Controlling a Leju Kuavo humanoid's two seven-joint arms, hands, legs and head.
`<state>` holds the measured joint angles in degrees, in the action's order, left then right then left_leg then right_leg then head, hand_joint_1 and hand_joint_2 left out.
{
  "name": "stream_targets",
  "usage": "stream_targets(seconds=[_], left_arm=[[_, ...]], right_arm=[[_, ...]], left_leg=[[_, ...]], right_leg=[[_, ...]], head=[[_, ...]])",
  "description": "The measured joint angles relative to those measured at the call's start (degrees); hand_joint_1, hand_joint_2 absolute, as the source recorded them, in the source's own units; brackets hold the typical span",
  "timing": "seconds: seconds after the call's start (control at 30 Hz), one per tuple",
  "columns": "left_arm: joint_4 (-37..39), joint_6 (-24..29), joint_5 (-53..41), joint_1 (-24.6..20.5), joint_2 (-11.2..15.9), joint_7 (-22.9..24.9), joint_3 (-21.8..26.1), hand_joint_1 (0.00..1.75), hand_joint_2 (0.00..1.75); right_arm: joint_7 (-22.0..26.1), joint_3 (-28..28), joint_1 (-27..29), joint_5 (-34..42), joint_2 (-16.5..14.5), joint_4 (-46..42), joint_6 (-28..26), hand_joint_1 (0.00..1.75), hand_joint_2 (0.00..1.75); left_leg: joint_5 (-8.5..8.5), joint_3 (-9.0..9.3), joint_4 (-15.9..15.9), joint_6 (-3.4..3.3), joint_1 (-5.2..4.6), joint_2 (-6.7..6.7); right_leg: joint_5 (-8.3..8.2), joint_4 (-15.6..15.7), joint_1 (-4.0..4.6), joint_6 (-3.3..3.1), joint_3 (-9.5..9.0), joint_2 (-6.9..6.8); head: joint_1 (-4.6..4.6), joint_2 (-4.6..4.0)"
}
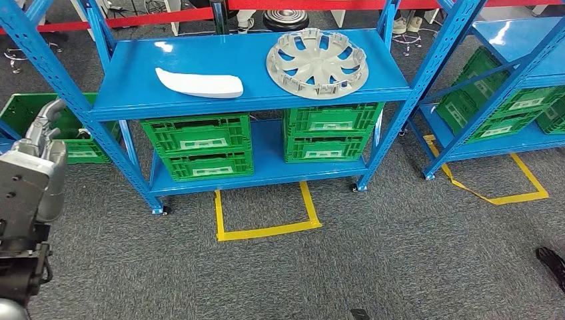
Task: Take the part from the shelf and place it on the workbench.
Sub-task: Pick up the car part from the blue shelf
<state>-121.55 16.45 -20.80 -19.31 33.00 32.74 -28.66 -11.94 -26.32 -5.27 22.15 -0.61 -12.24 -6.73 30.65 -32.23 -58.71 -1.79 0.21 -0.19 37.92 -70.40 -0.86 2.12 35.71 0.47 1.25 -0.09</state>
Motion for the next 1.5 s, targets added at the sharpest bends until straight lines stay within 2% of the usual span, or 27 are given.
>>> stream_targets(seconds=[0.03, 0.07, 0.1, 0.17, 0.2, 0.3, 0.4, 0.43, 0.5, 0.53, 0.57, 0.6, 0.67, 0.7, 0.8, 0.9, 0.93, 1.0, 1.03, 1.07, 1.1, 1.2, 1.23, 1.3, 1.4, 1.43, 1.5], left_arm=[[0.0, 0.0, 0.0, 0.0, 0.0, 0.0, -0.1, 0.0, 0.0], [0.0, 0.0, 0.0, 0.0, 0.0, 0.0, -0.1, 0.0, 0.0], [0.0, 0.0, 0.0, 0.0, 0.0, 0.0, -0.2, 0.0, 0.0], [0.0, 0.0, 0.0, 0.0, 0.0, 0.0, -0.3, 0.0, 0.0], [0.0, 0.0, 0.0, 0.0, 0.0, 0.0, -0.3, 0.0, 0.0], [-0.1, 0.0, 0.0, -0.1, 0.0, 0.0, -0.5, 0.0, 0.0], [-0.2, 0.1, 0.1, -0.2, 0.2, 0.0, -0.7, 0.0, 0.0], [-0.2, 0.1, 0.1, -0.2, 0.2, 0.0, -0.7, 0.0, 0.0], [-0.2, 0.1, 0.1, -0.2, 0.3, 0.0, -0.7, 0.0, 0.0], [-0.2, 0.1, 0.1, -0.2, 0.4, 0.0, -0.7, 0.0, 0.0], [-0.2, 0.1, 0.1, -0.2, 0.4, 0.0, -0.7, 0.0, 0.0], [-0.2, 0.1, 0.2, -0.2, 0.4, 0.0, -0.7, 0.0, 0.0], [-0.2, 0.2, 0.2, -0.2, 0.4, 0.0, -0.7, 0.0, 0.0], [-0.2, 0.2, 0.3, -0.1, 0.5, 0.0, -0.7, 0.0, 0.0], [-0.1, 0.3, 0.3, 0.2, 0.6, 0.0, -0.7, 0.0, 0.0], [-0.2, 0.4, 0.3, 0.2, 0.6, -0.1, -0.7, 0.0, 0.0], [-0.3, 0.4, 0.3, 0.2, 0.6, -0.1, -0.7, 0.0, 0.0], [-0.4, 0.4, 0.3, 0.2, 0.6, -0.2, -0.7, 0.0, 0.0], [-0.4, 0.4, 0.3, 0.2, 0.6, -0.2, -0.7, 0.0, 0.0], [-0.4, 0.4, 0.3, 0.3, 0.6, -0.2, -0.7, 0.0, 0.0], [-0.4, 0.4, 0.3, 0.3, 0.6, -0.2, -0.7, 0.0, 0.0], [-0.4, 0.4, 0.3, 0.2, 0.6, -0.2, -0.7, 0.0, 0.0], [-0.4, 0.4, 0.3, 0.2, 0.6, -0.2, -0.7, 0.0, 0.0], [-0.4, 0.4, 0.3, 0.2, 0.6, -0.2, -0.7, 0.0, 0.0], [-0.5, 0.4, 0.3, 0.2, 0.7, -0.2, -0.7, 0.0, 0.0], [-0.5, 0.4, 0.3, 0.1, 0.8, -0.2, -0.7, 0.0, 0.0], [-0.5, 0.4, 0.3, 0.1, 0.9, -0.3, -0.7, 0.0, 0.0]], right_arm=[[0.0, 0.0, 0.0, 0.0, 0.0, 0.0, 0.0, 0.0, 1.75], [0.0, 0.0, 0.1, 0.0, 0.0, 0.0, 0.0, 0.0, 1.75], [0.0, 0.0, 0.1, 0.0, 0.0, 0.0, 0.0, 0.0, 1.75], [0.0, 0.0, 0.1, 0.0, 0.1, 0.0, 0.0, 0.0, 1.75], [0.0, 0.0, 0.1, 0.0, 0.2, 0.0, 0.0, 0.0, 1.75], [0.0, -0.2, 0.0, 0.1, 0.4, 0.0, 0.0, 0.0, 1.75], [0.0, -0.4, 0.1, 0.1, 0.4, 0.1, 0.0, 0.0, 1.75], [0.0, -0.4, 0.1, 0.1, 0.4, 0.1, 0.0, 0.0, 1.75], [0.0, -0.4, 0.0, 0.1, 0.3, 0.1, 0.1, 0.0, 1.75], [0.0, -0.5, 0.0, 0.1, 0.3, 0.1, 0.1, 0.0, 1.75], [0.0, -0.5, 0.1, 0.1, 0.3, 0.1, 0.2, 0.0, 1.75], [0.0, -0.5, 0.1, 0.1, 0.3, 0.1, 0.2, 0.0, 1.75], [0.0, -0.5, 0.2, 0.1, 0.2, 0.1, 0.2, 0.0, 1.75], [0.0, -0.5, 0.1, 0.1, 0.2, 0.1, 0.2, 0.0, 1.75], [0.0, -0.5, -0.1, 0.1, 0.3, 0.1, 0.2, 0.0, 1.75], [0.0, -0.6, -0.1, 0.1, 0.3, 0.2, 0.2, 0.0, 1.75], [0.0, -0.6, -0.1, 0.1, 0.2, 0.2, 0.2, 0.0, 1.75], [0.0, -0.8, -0.2, 0.2, 0.2, 0.2, 0.2, 0.0, 1.75], [0.0, -0.9, -0.2, 0.2, 0.2, 0.2, 0.2, 0.0, 1.75], [0.0, -0.9, -0.1, 0.2, 0.2, 0.2, 0.2, 0.0, 1.75], [0.0, -1.0, 0.0, 0.2, 0.2, 0.2, 0.2, 0.0, 1.75], [0.0, -1.0, 0.0, 0.3, 0.3, 0.2, 0.2, 0.0, 1.75], [0.0, -1.0, 0.1, 0.3, 0.3, 0.3, 0.2, 0.0, 1.75], [0.0, -1.1, 0.0, 0.3, 0.5, 0.3, 0.2, 0.0, 1.75], [0.0, -1.1, -0.1, 0.3, 0.4, 0.3, 0.2, 0.0, 1.75], [0.0, -1.1, -0.1, 0.3, 0.4, 0.3, 0.2, 0.0, 1.75], [0.0, -1.1, -0.1, 0.3, 0.3, 0.3, 0.2, 0.0, 1.75]], left_leg=[[0.1, 0.1, 0.0, -0.02, -0.05, 0.01], [0.25, 0.3, 0.0, 0.0, -0.11, 0.0], [0.46, 0.62, 0.0, 0.07, -0.19, -0.01], [0.99, 1.35, 0.0, 0.34, -0.31, -0.01], [1.23, 1.54, 0.0, 0.55, -0.32, -0.03], [1.39, 1.33, 0.2, 1.5, -0.14, -0.03], [2.43, 1.13, -0.8, 2.52, -0.02, 0.06], [3.52, 0.0, -3.0, 2.83, 0.08, 0.07], [5.91, -4.37, -10.1, 3.44, 0.41, 0.04], [6.26, -6.48, -12.9, 3.72, 0.62, 0.05], [5.55, -7.83, -14.0, 4.0, 0.84, 0.08], [3.62, -8.03, -13.0, 4.27, 1.08, 0.13], [-1.16, -6.15, -7.2, 4.88, 1.46, 0.31], [-2.51, -4.97, -4.5, 5.06, 1.53, 0.38], [-1.77, -3.91, -2.1, 3.76, 1.29, 0.37], [-1.11, -3.5, -2.0, 2.39, 1.29, 0.32], [-0.92, -3.2, -1.9, 2.04, 1.3, 0.4], [-0.44, -2.67, -1.9, 1.46, 1.05, 0.61], [-0.17, -2.37, -1.9, 1.26, 0.88, 0.66], [0.13, -2.0, -1.9, 1.12, 0.67, 0.64], [0.45, -1.55, -1.9, 1.01, 0.45, 0.57], [1.35, -0.12, -1.7, 0.94, -0.16, 0.28], [1.51, 0.15, -1.6, 1.08, -0.2, 0.17], [1.55, 0.23, -1.2, 1.56, -0.06, 0.01], [1.94, 0.27, -1.2, 2.38, 0.04, 0.0], [2.77, -0.35, -2.5, 2.65, 0.05, -0.01], [5.41, -3.7, -8.5, 3.21, 0.29, -0.05]], right_leg=[[0.27, -2.6, 0.0, -0.08, 1.78, -0.05], [-0.64, -3.3, 0.02, -0.25, 2.66, -0.07], [-2.74, -1.7, 0.07, -0.57, 2.47, -0.09], [-7.68, 5.2, 0.4, -1.58, 0.1, -0.17], [-9.15, 8.3, 0.65, -2.09, -1.06, -0.22], [-9.04, 11.7, 1.18, -2.81, -2.36, -0.24], [-9.12, 13.6, 0.73, -3.14, -3.77, -0.23], [-9.16, 14.1, 0.57, -3.26, -4.33, -0.25], [-8.84, 14.4, 0.51, -3.42, -5.0, -0.23], [-8.57, 14.4, 0.47, -3.4, -5.27, -0.21], [-8.23, 14.3, 0.4, -3.29, -5.62, -0.18], [-7.81, 14.2, 0.26, -3.08, -6.09, -0.13], [-6.69, 13.8, -0.05, -2.38, -7.03, 0.08], [-6.11, 13.5, -0.09, -1.94, -7.27, 0.21], [-5.3, 13.0, 0.05, -1.03, -7.14, 0.44], [-4.05, 11.5, -0.09, -0.45, -6.62, 0.13], [-2.9, 9.0, -0.1, -0.26, -5.45, -0.02], [-0.12, 1.3, -0.07, -0.15, -1.15, -0.19], [0.64, -2.2, -0.04, -0.25, 1.16, -0.19], [0.31, -4.1, 0.07, -0.51, 2.79, -0.19], [-1.21, -3.9, 0.24, -0.94, 3.44, -0.18], [-8.31, 5.0, 1.26, -3.3, 0.83, -0.19], [-9.38, 7.5, 1.6, -4.05, -0.19, -0.22], [-9.11, 9.7, 1.98, -4.92, -1.27, -0.3], [-9.15, 12.8, 1.66, -4.56, -2.92, -0.43], [-9.4, 13.8, 1.39, -4.34, -3.62, -0.49], [-9.46, 14.7, 1.07, -4.12, -4.52, -0.5]], head=[[0.04, 0.0], [0.08, 0.0], [0.14, 0.0], [0.11, 0.0], [-0.03, 0.0], [-0.12, 0.0], [-0.28, 0.0], [-0.58, 0.0], [-1.36, 0.0], [-1.56, 0.0], [-1.69, 0.0], [-1.78, 0.0], [-1.95, 0.0], [-2.27, 0.0], [-2.53, 0.0], [-1.61, 0.0], [-1.22, 0.0], [-0.37, 0.0], [-0.05, 0.0], [0.16, 0.0], [0.31, 0.0], [0.35, 0.0], [0.26, 0.0], [0.13, 0.0], [0.28, 0.0], [0.08, 0.0], [-0.64, 0.0]])
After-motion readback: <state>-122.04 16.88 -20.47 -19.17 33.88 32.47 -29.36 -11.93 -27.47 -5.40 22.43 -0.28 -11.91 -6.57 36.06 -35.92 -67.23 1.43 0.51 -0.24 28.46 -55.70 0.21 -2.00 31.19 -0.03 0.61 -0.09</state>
